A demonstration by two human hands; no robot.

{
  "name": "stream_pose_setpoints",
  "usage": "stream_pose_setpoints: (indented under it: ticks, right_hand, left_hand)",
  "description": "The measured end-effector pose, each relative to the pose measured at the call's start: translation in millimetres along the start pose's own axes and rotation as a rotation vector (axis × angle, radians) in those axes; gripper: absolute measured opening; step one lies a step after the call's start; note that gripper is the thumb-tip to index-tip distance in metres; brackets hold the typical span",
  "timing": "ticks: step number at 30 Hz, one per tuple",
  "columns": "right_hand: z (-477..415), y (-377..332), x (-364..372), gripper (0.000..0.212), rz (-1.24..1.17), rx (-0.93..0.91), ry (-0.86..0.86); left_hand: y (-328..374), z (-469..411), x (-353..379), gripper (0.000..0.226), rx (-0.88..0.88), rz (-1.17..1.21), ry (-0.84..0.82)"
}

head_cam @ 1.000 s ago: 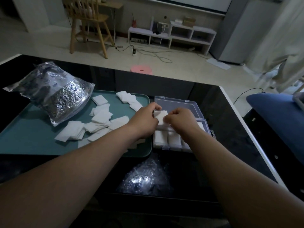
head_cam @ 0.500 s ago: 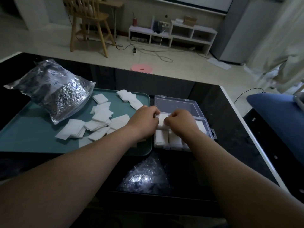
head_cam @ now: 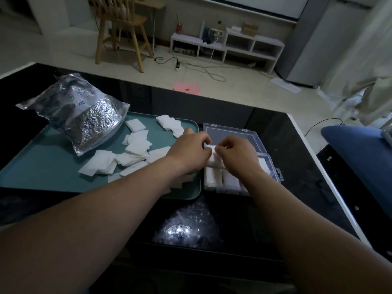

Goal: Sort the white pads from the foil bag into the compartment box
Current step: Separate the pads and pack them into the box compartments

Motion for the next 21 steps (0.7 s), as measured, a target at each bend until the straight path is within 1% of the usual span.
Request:
stream_pose_setpoints:
  ticks: [3,6,10,14,17,21]
  right_hand:
    - [-4,-12,3,0.009,-0.023,-0.044,0.048]
    - [-5,-31,11,0.01,-0.052,-0.106,0.064]
    - [-9,-56,33,0.008,-0.064,-0.181,-0.002]
    - [-23,-76,53,0.01,-0.026,-0.234,-0.064]
    - [-50,-80,67,0.024,0.032,-0.212,-0.117]
    - [-94,-88,92,0.058,0.167,-0.18,-0.236]
  left_hand:
    - [-5,3,-17,0.02,0.028,0.002,0.048]
    - [-20,5,-36,0.021,0.016,-0.033,0.076]
    - [-52,-4,-58,0.029,-0.057,-0.062,0.113]
    - [-74,-19,-83,0.043,-0.174,-0.012,0.119]
    - [-82,-28,-98,0.051,-0.218,0.042,0.12]
    - [-88,-41,-107,0.053,-0.271,0.167,0.122]
Point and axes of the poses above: each hand's wrist, its own z-axis away from the middle knuckle, its own x-axis out of the palm, y = z × x, the point moved 3 cm from there along -z, towards the middle knuckle, and after that the axes turned 14 degrees about -x, right-handed, at the moved point
